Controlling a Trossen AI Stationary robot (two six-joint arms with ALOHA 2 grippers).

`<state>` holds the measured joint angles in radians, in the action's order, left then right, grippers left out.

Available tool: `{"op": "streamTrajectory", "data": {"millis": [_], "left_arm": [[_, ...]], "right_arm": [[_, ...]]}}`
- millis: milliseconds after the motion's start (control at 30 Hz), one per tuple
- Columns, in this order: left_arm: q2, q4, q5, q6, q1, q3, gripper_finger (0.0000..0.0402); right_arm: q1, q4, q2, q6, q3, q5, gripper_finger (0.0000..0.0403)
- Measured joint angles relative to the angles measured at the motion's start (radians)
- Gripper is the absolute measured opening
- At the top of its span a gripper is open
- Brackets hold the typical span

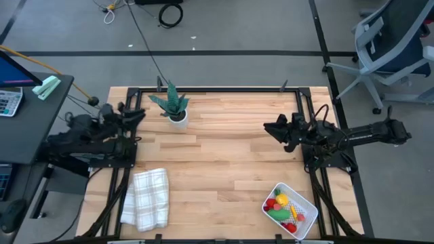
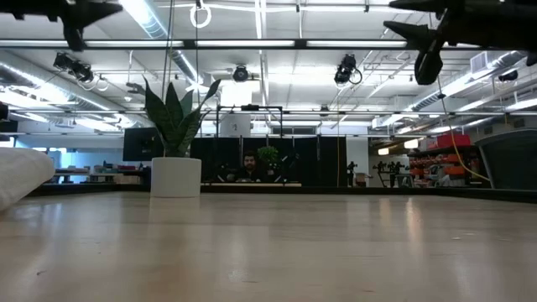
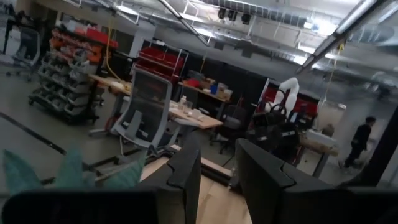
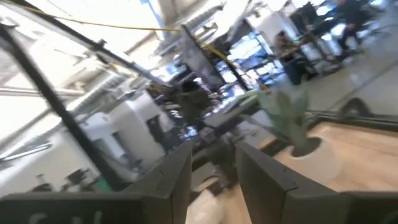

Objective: Pick and placing Produce into tupperware
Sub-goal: Return to Home Position

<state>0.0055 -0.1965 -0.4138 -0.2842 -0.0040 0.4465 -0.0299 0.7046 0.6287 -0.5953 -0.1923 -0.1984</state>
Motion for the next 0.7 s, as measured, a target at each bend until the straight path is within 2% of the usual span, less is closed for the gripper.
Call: {"op": "streamTrajectory", "data": {"millis": [167,433,567,700], "left_arm": [[0.000,0.149,0.000,-0.075,0.000,-0.152,0.0107],[0.001,0.418,0.000,-0.150,0.000,-0.323,0.0107],[0.001,0.418,0.000,-0.156,0.000,-0.355,0.0107],[0.001,0.414,0.000,-0.192,0.000,-0.372,0.0107]], "right_arm": [[0.000,-0.035,-0.079,0.025,0.005,0.046,0.0132],[0.000,-0.317,-0.289,-0.002,0.005,0.056,0.0132],[0.000,-0.351,-0.355,0.053,0.005,0.058,0.0132],[0.001,-0.460,-0.399,0.033,0.005,0.058,0.0132]]}}
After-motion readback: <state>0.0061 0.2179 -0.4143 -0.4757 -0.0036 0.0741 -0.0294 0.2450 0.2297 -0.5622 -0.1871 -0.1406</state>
